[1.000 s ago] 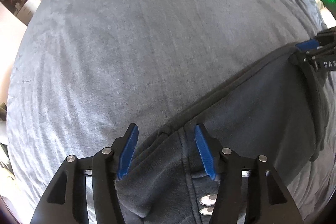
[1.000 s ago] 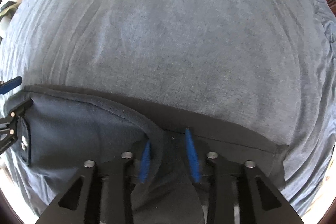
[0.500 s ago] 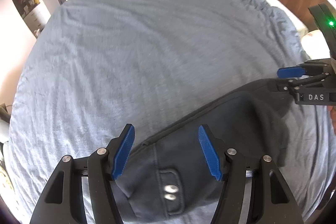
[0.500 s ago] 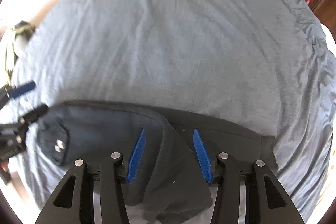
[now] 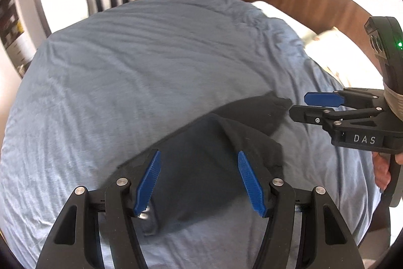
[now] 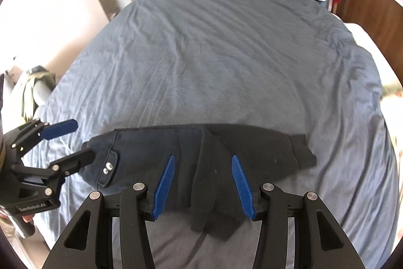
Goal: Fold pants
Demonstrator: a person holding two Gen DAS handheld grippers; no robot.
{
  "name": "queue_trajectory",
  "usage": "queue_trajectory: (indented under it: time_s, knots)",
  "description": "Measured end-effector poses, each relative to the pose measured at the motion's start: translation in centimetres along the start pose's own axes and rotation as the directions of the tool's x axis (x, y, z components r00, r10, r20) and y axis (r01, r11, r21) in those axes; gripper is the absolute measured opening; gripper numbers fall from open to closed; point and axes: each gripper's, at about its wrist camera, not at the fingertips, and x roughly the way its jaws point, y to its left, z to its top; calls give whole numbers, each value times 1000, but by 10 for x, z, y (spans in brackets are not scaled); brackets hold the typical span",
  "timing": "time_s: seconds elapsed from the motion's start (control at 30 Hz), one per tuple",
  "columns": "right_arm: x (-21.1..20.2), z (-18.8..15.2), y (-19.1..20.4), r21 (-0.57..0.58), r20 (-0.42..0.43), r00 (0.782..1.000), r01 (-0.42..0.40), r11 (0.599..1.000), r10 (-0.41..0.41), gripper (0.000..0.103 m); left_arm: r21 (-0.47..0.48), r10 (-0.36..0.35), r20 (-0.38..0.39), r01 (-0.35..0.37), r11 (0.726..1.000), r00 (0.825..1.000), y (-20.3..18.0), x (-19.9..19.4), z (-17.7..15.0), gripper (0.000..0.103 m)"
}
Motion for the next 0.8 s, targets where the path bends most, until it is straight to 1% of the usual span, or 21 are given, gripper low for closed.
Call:
queue_trajectory:
  time_s: [0.07,0.1,0.13,0.3,0.4,0.47,0.53,0.57,0.67,0.73,0.8]
  knots:
    - [-9,-19,-6,27,24,1000,10,1000,-11,48,26,-20,-2,20,999,1000,-15,1,-7,62]
    - [-10,-24,-8,35,27,1000,12,999,-13,48,32,-29,-4,29,999,1000,-20,1,-9,62]
    - [-11,-31,-10,52,32,999,11,999,-13,48,37,-52,-11,53,998,999,-27,4,-12,62]
    - [-12,-70,-29,176,48,998,-42,983,34,48,40,-111,-32,112,993,993,-53,16,-25,62]
    - [-4,-92,-43,254,56,997,-65,965,53,48,29,-132,-49,134,991,990,-67,33,-33,62]
    - [-1,-105,-51,288,63,997,-69,955,53,48,33,-132,-68,135,990,989,-77,43,-37,62]
    - [8,-123,-60,339,76,994,-101,935,79,48,33,-123,-81,126,991,989,-84,55,-43,61]
    - [11,-128,-63,351,73,993,-108,930,88,48,30,-132,-90,135,990,987,-86,61,-45,61]
    - [28,-145,-75,412,55,991,-131,902,118,47,31,-167,-131,172,985,977,-92,82,-52,60]
    - [39,-154,-81,446,52,990,-138,884,129,45,48,-165,-167,175,983,972,-96,98,-58,59]
    - [47,-160,-83,463,44,990,-136,876,131,41,57,-168,-203,182,982,965,-98,113,-64,56]
